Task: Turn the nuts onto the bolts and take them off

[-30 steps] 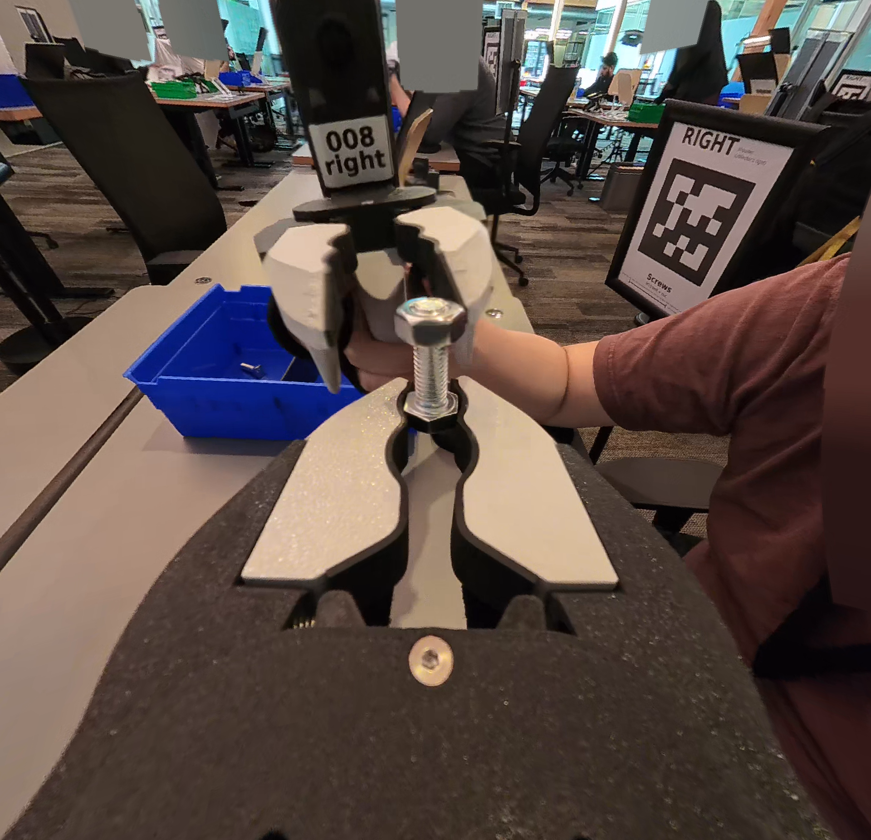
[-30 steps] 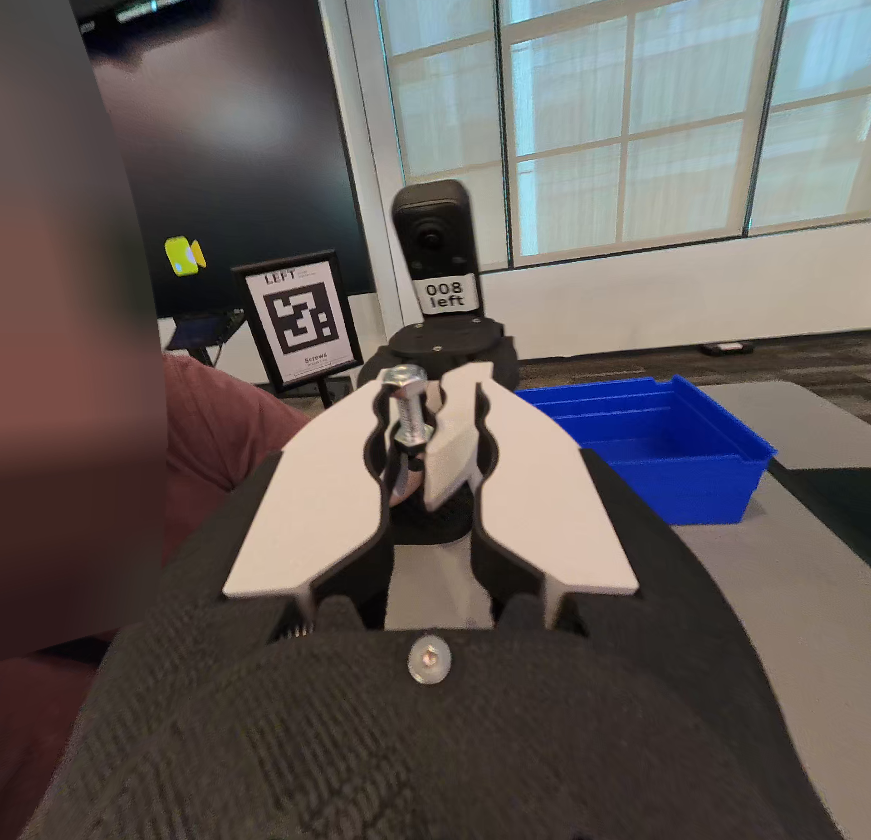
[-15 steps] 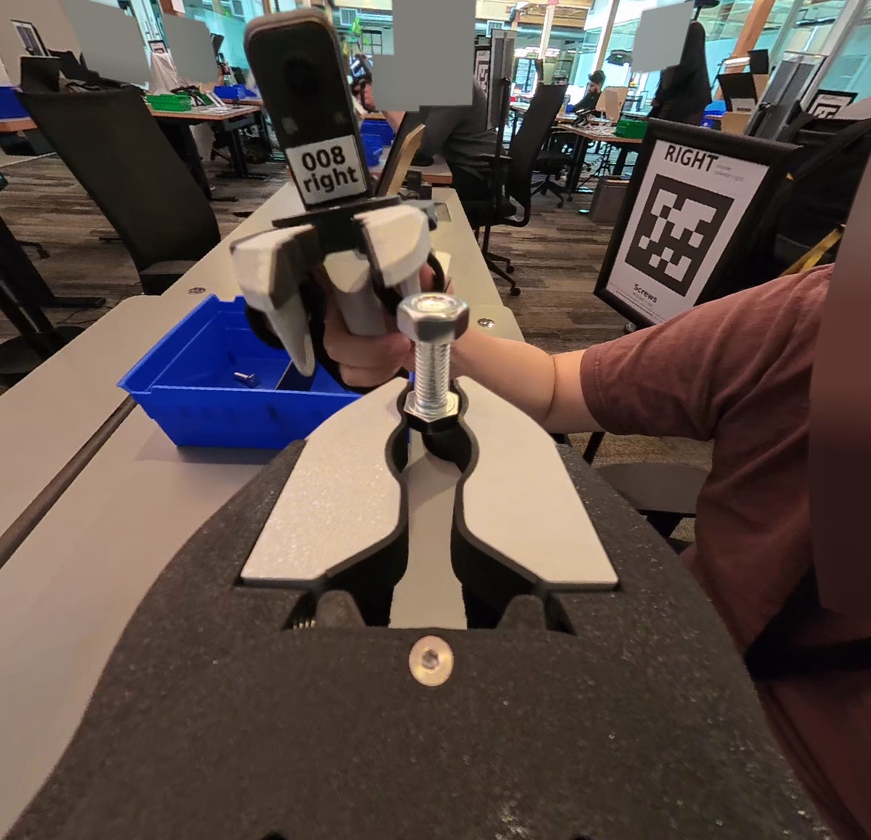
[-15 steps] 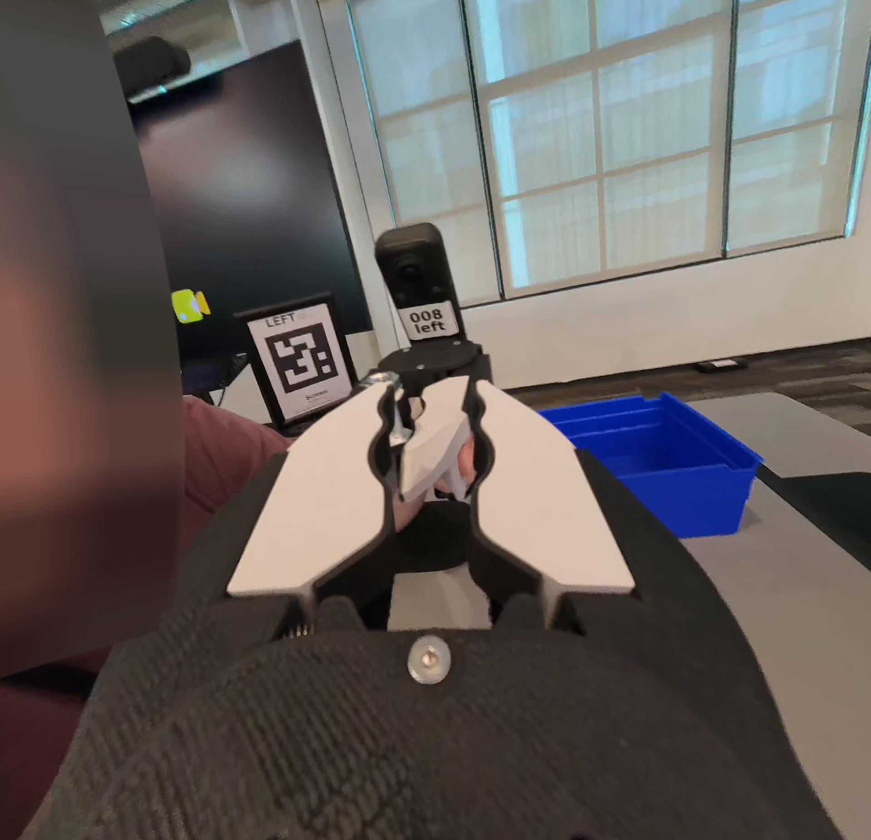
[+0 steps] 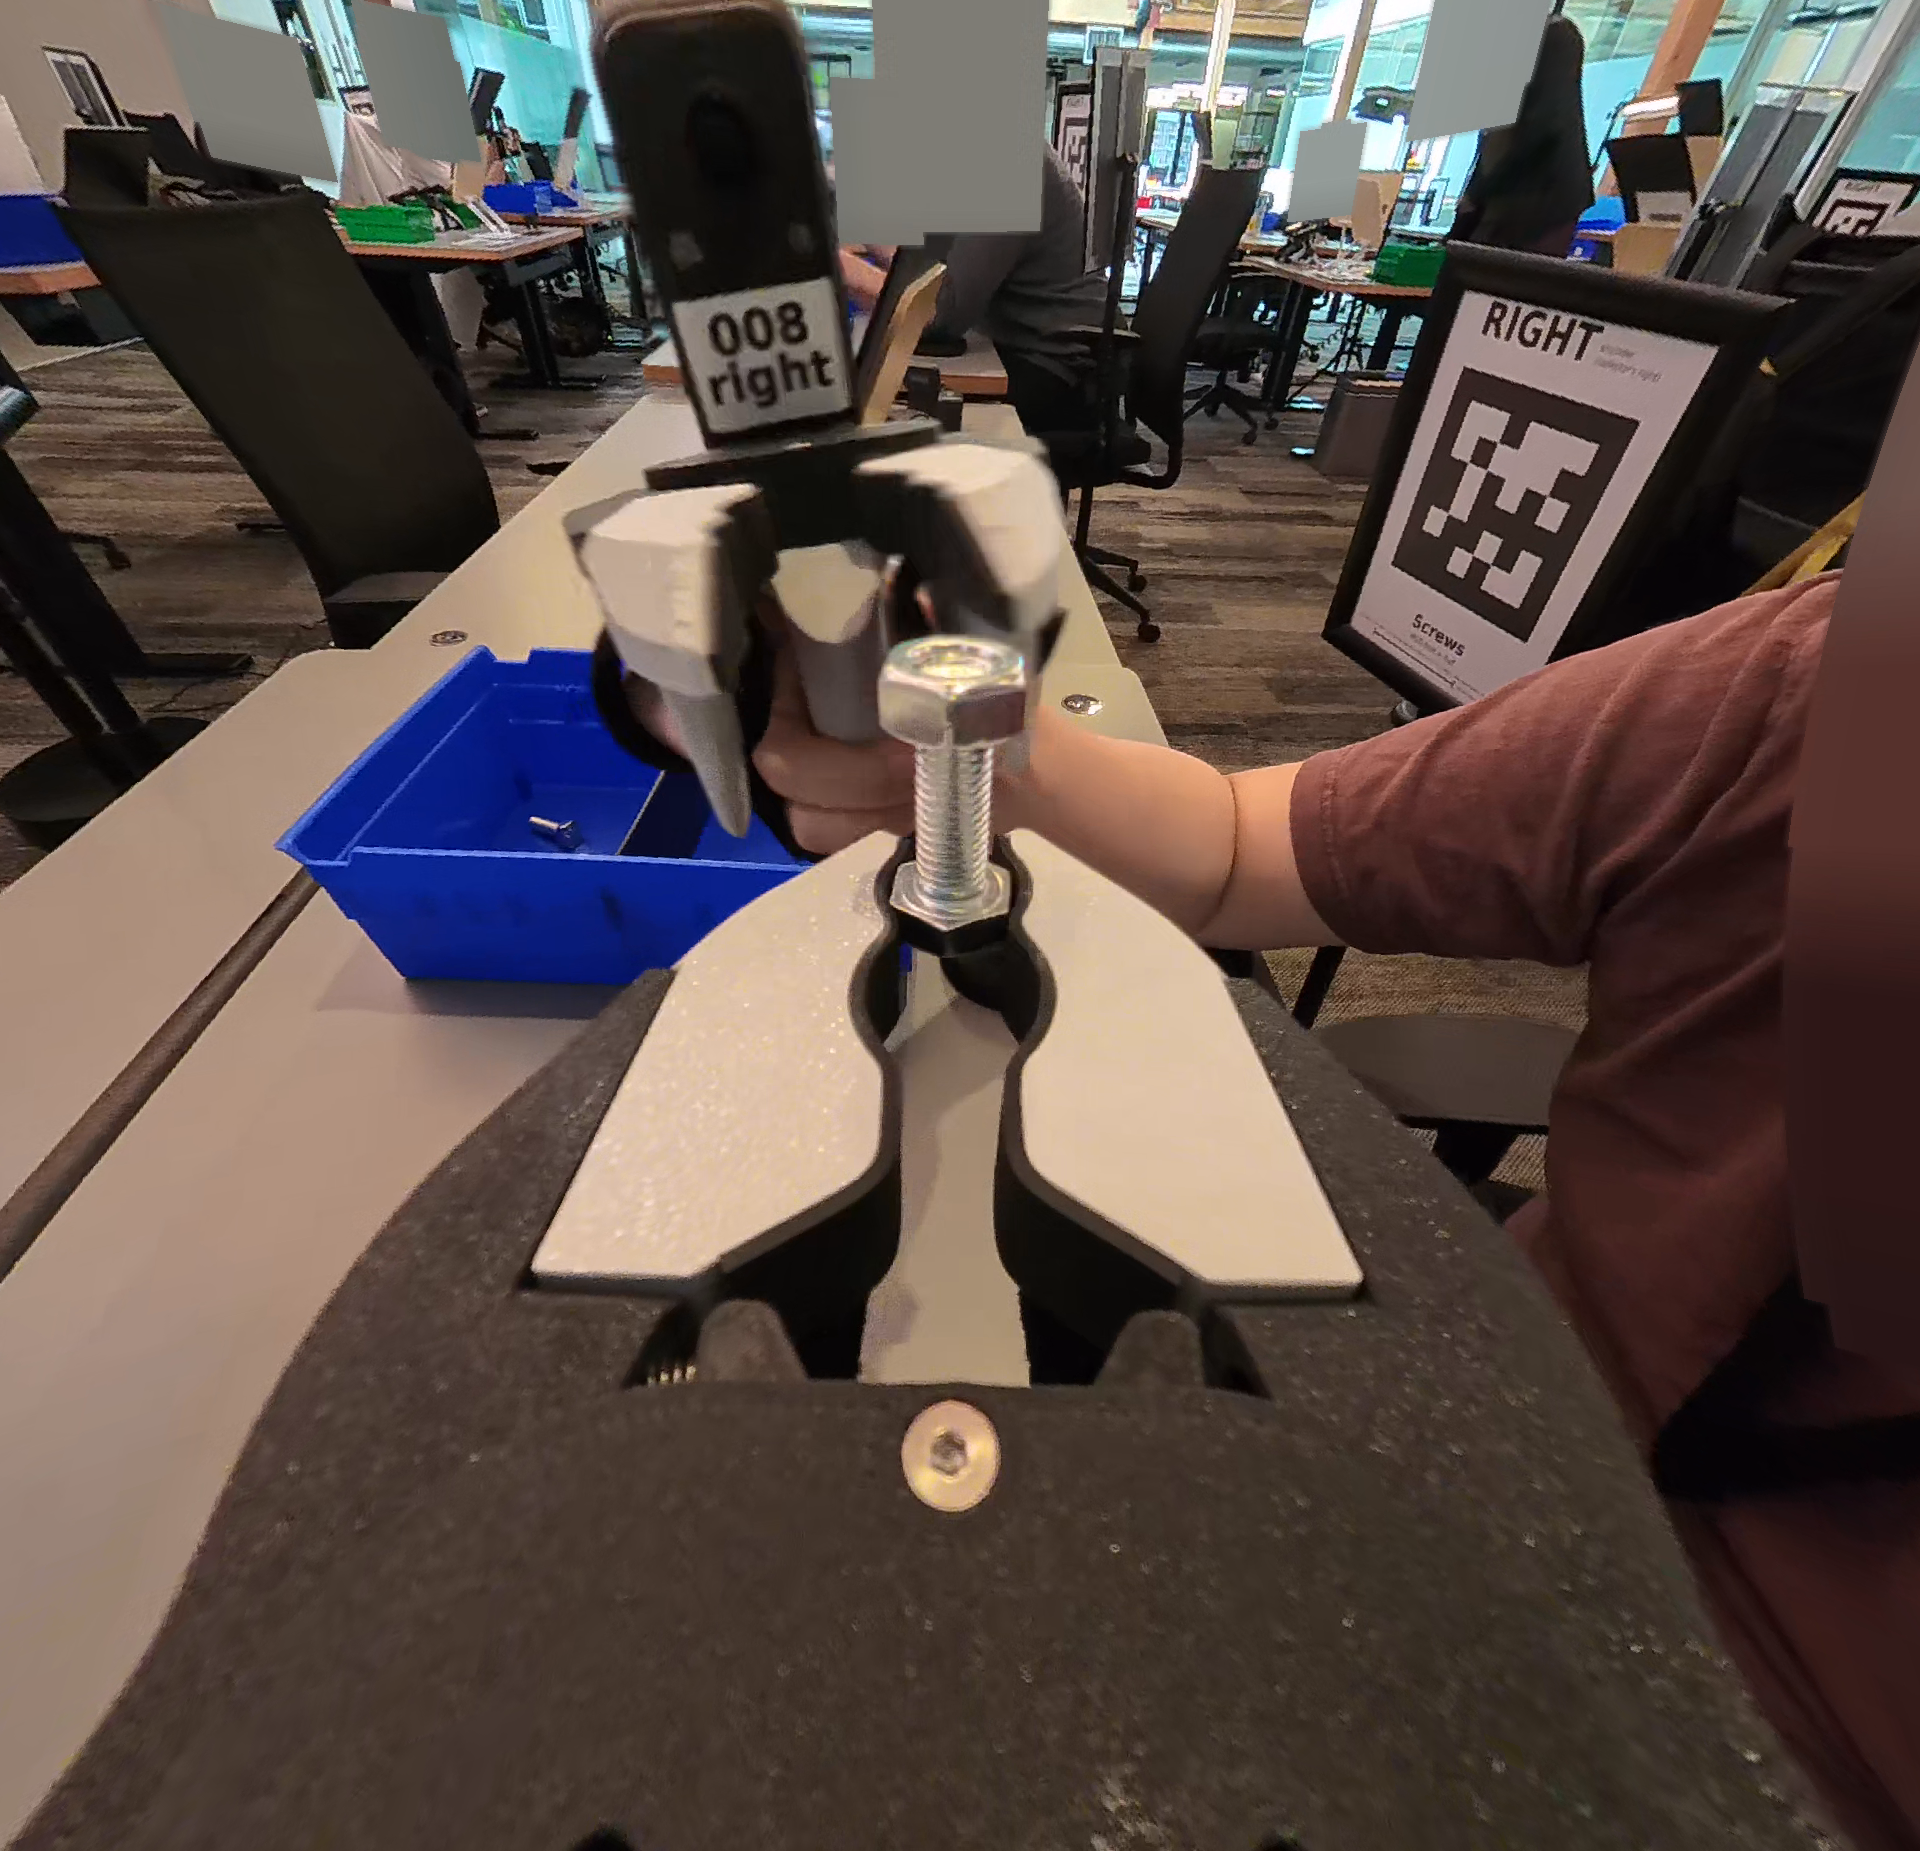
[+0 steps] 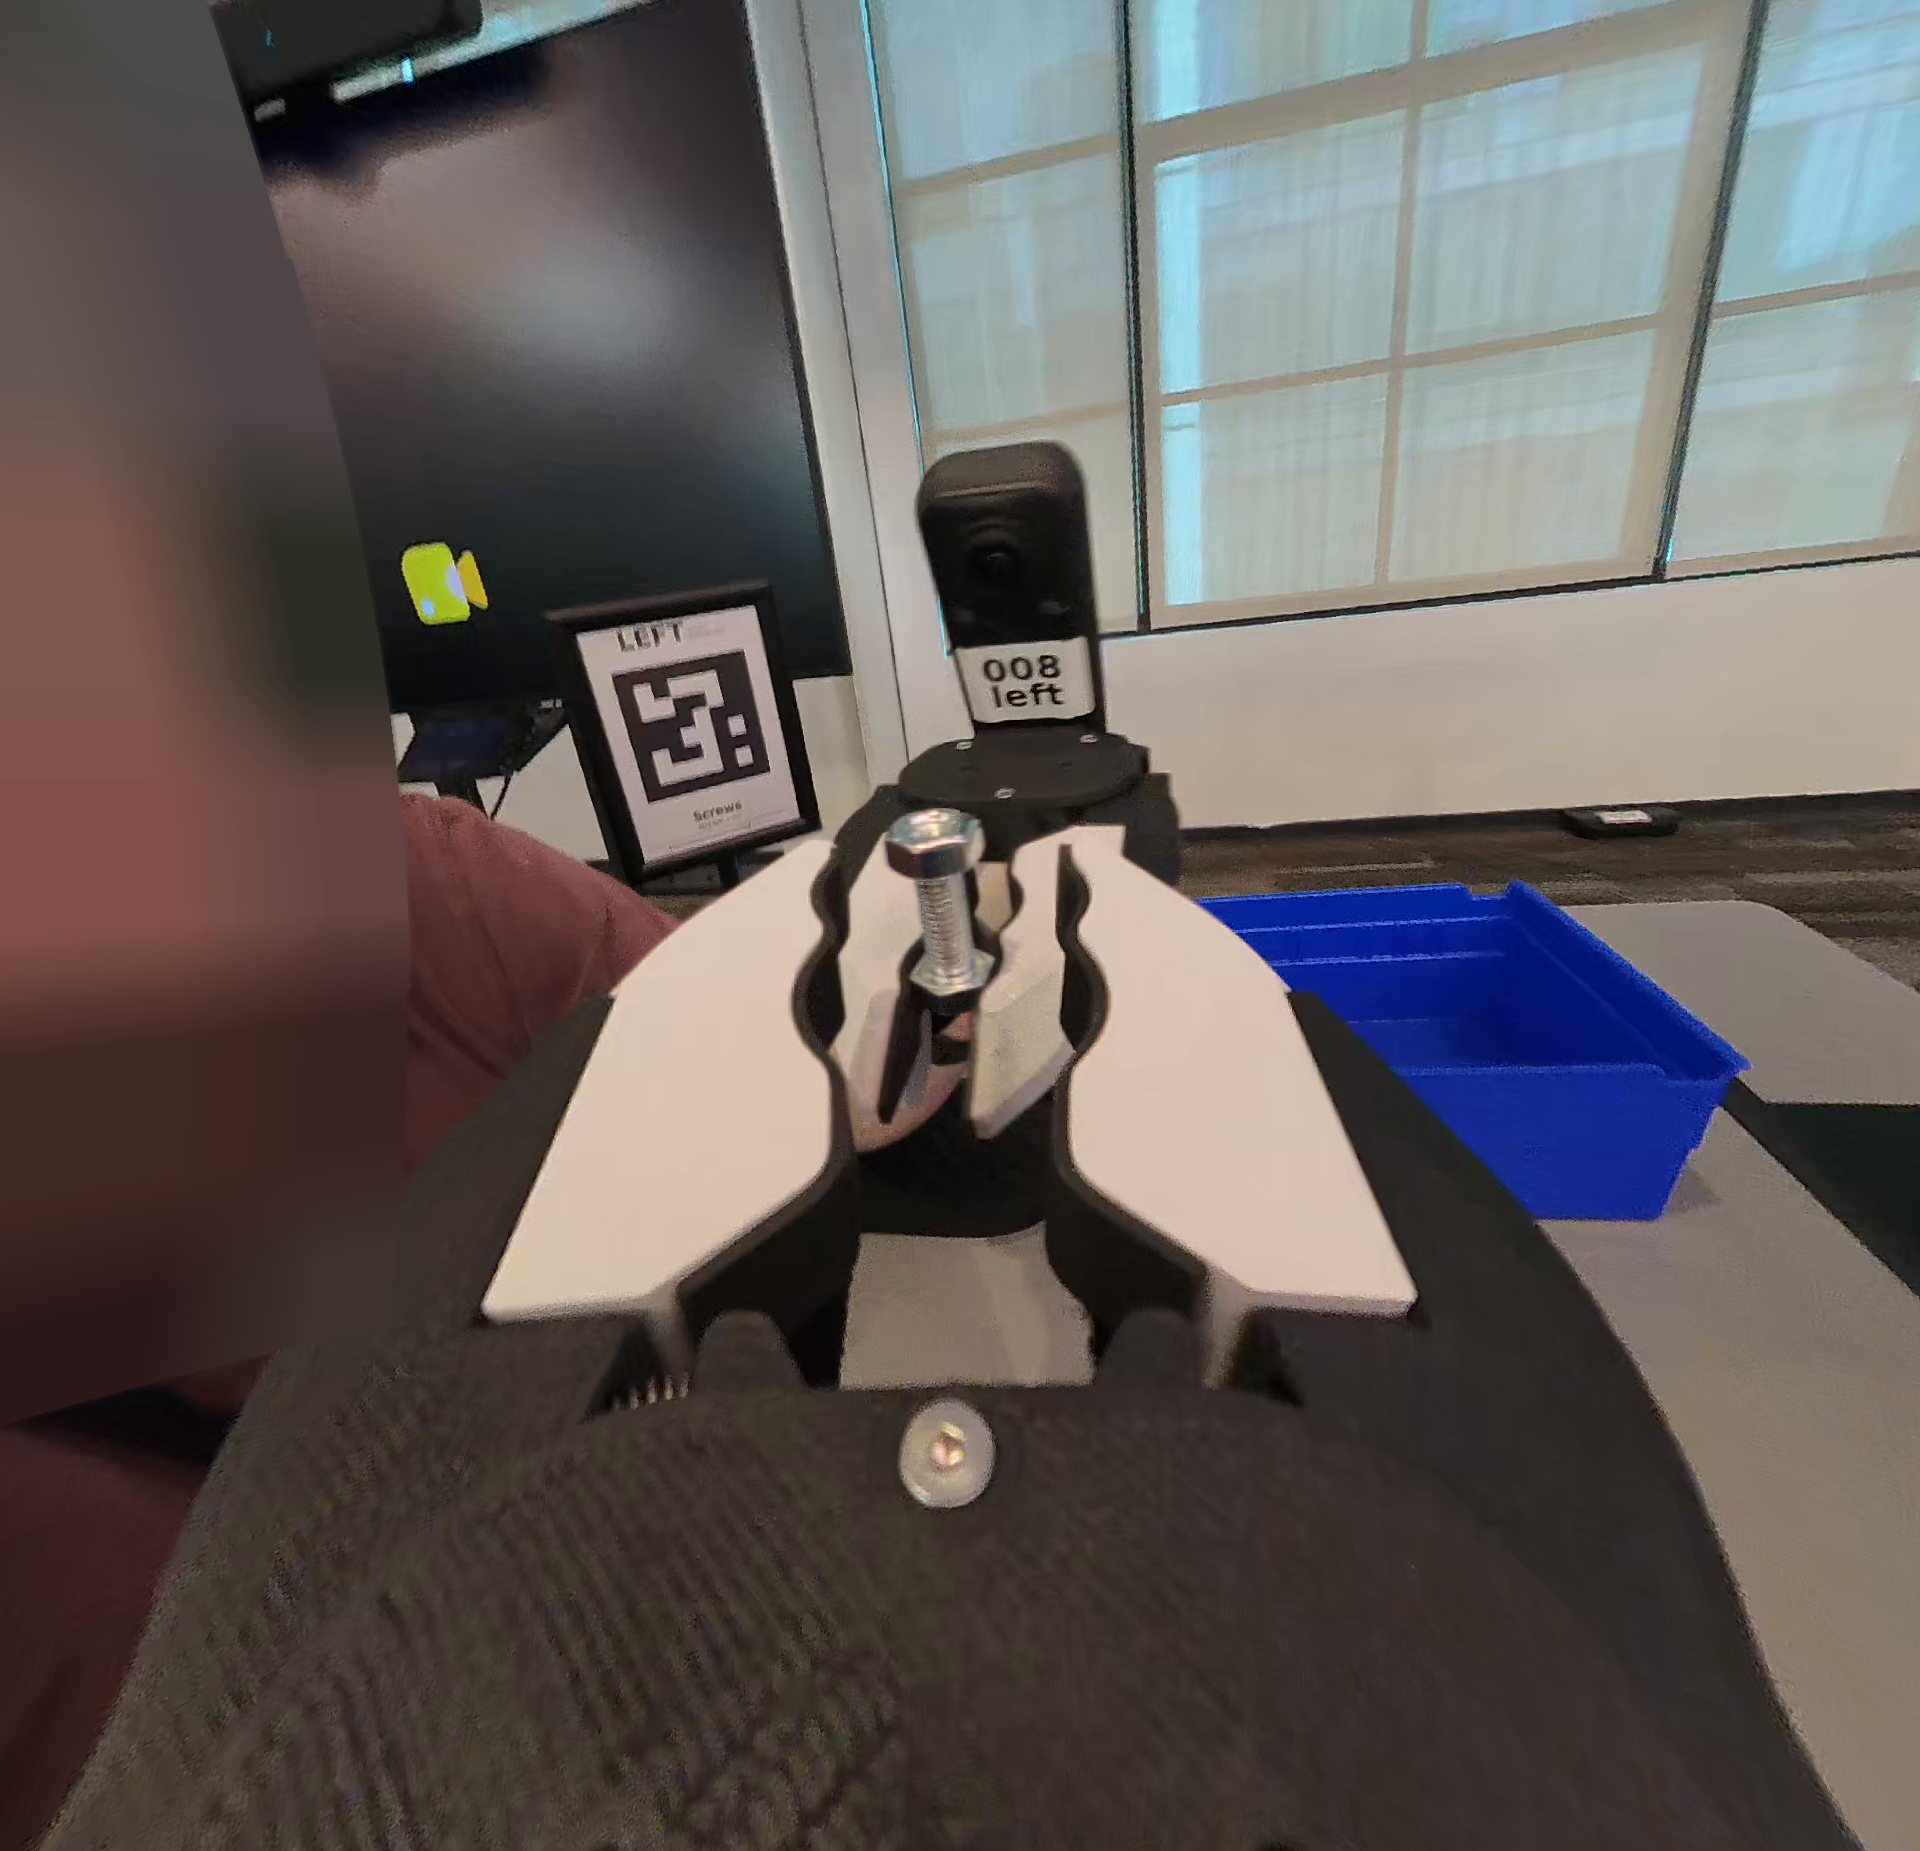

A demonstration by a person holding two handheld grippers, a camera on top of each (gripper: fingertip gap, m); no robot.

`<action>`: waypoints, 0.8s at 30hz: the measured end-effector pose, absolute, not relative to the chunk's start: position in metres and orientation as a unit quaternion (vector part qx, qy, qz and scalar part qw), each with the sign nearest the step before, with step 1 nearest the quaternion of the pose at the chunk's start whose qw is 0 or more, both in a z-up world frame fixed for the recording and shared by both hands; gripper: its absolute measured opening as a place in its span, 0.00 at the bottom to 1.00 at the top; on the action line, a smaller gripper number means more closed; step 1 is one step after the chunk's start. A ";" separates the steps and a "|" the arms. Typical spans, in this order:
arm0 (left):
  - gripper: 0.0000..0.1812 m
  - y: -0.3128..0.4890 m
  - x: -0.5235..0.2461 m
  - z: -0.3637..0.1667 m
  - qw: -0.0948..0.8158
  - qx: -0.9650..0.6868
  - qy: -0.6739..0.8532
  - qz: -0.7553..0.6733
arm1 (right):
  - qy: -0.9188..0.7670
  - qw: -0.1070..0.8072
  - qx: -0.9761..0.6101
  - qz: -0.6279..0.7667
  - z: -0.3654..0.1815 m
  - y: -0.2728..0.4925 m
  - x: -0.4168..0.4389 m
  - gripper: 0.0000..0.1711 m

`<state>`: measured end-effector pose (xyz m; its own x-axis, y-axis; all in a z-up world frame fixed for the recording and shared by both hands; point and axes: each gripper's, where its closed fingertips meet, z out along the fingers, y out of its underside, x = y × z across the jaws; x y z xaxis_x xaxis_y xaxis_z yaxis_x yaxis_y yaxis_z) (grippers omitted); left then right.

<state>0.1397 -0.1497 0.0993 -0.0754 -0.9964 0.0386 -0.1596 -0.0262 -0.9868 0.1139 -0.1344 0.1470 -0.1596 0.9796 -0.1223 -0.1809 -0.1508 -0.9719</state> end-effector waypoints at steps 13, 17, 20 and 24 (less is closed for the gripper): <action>0.08 -0.152 0.140 0.102 0.431 -0.521 0.549 -0.492 | -0.463 0.472 -0.435 0.611 0.147 -0.144 0.109 0.24; 0.08 -0.147 0.142 0.099 0.444 -0.529 0.545 -0.474 | -0.453 0.501 -0.433 0.597 0.155 -0.147 0.108 0.24; 0.08 -0.144 0.142 0.099 0.455 -0.534 0.542 -0.462 | -0.449 0.536 -0.457 0.550 0.154 -0.137 0.108 0.23; 0.08 -0.145 0.141 0.102 0.456 -0.531 0.541 -0.467 | -0.457 0.540 -0.472 0.526 0.148 -0.132 0.105 0.22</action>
<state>0.1406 -0.1452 0.1019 -0.0219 -0.9998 0.0020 -0.1493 0.0013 -0.9888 0.1050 -0.1320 0.1476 0.0285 0.9996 -0.0034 -0.1371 0.0005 -0.9906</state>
